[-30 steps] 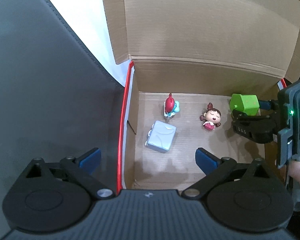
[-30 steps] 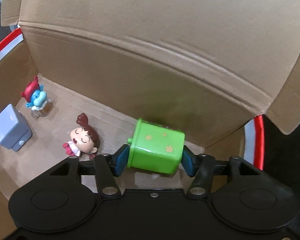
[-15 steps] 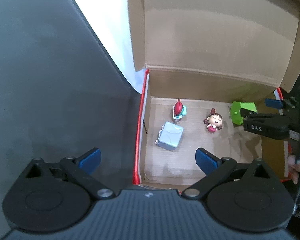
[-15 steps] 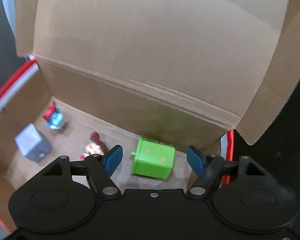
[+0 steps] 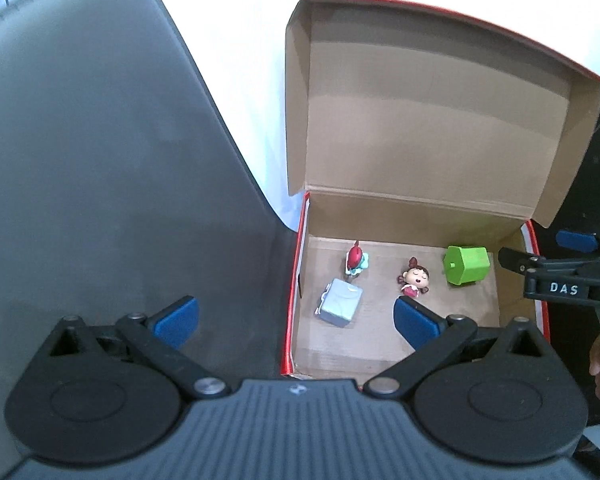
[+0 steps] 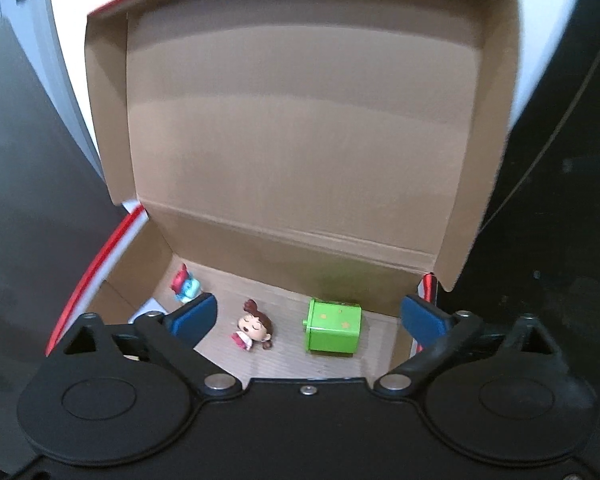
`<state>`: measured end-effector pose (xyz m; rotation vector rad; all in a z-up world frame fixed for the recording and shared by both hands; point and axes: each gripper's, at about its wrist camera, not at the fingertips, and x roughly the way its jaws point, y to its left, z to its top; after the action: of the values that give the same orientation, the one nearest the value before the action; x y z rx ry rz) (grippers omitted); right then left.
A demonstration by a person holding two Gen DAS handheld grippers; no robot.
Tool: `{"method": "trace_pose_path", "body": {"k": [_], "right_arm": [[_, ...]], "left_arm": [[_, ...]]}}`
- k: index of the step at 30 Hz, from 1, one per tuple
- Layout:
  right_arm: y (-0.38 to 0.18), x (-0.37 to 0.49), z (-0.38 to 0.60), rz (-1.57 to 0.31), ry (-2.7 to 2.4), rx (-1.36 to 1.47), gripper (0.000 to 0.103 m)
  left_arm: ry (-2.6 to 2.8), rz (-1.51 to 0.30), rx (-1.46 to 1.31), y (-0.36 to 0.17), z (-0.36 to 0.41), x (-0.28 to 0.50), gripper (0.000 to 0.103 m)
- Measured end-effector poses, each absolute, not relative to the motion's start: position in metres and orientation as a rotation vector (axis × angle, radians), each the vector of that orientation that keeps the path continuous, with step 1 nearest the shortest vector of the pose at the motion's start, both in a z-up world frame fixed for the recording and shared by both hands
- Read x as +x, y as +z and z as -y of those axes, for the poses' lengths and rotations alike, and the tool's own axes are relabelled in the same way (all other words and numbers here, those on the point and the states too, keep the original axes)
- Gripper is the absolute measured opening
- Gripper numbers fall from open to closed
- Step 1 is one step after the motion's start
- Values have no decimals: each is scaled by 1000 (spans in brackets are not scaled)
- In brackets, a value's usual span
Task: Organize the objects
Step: 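Raise both open tools up and back away from the shoebox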
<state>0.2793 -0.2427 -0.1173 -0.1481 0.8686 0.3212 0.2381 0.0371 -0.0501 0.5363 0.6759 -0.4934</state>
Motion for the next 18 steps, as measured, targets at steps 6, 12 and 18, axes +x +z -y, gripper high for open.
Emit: {"method": "trace_pose_path", "body": {"k": [6, 12, 18], "right_arm": [[-97, 263, 254, -838, 327, -101, 103], [-72, 245, 261, -809, 343, -61, 103], [-47, 216, 262, -781, 382, -54, 103]], "left_arm": [[-495, -657, 524, -40, -43, 222, 103], [-493, -630, 496, -23, -52, 203, 103], [-505, -590, 488, -4, -59, 179, 103]]}}
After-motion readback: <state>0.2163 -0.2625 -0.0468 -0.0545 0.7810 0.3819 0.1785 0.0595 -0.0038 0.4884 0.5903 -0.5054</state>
